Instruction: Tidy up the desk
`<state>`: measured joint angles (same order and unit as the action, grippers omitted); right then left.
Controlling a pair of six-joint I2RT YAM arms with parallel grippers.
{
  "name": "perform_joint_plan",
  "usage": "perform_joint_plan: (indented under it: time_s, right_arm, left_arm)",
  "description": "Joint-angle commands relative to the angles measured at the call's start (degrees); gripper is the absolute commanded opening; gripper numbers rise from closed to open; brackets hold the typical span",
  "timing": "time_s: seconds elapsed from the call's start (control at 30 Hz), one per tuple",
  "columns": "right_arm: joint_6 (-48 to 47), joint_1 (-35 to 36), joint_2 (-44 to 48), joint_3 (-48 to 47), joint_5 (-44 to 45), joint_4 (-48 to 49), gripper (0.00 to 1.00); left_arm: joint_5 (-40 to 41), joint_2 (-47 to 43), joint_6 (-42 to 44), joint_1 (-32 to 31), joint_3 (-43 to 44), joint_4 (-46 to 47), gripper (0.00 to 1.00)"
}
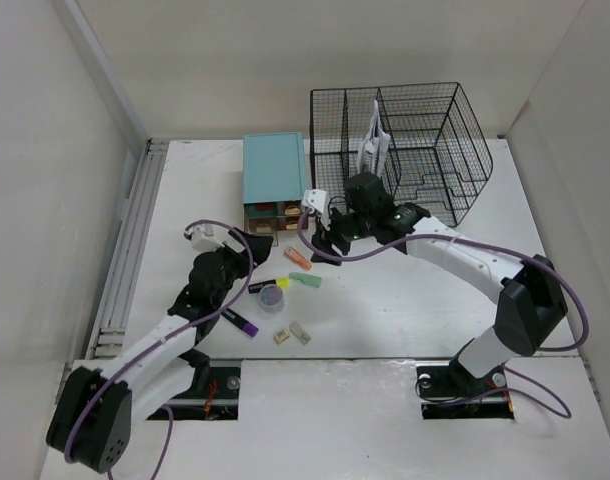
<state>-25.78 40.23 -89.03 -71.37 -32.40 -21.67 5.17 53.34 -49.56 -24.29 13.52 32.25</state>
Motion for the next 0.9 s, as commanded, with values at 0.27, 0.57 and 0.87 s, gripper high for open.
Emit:
perform_joint_plan:
  time_s: [0.27,0.57,0.87]
  right_arm:
    - [-9.8,11.1,-5.2,0.9,-4.9,4.3,0.85]
    - [-13.9,12.2,-18.4,-8.0,-4.3,1.6,0.99]
    - [-12.3,12.9,-25.0,-12.6,-1.6,3.7,0.99]
  left_arm:
    - [9.1,-37.4,0.6,-1.2,6.6,-30.5,0.46]
    - [12.5,-42.4,0.0,-1.2,9.7,-39.7,0.39]
    - [12.0,-43.8,0.0,-1.2,9.7,-39.7,0.47]
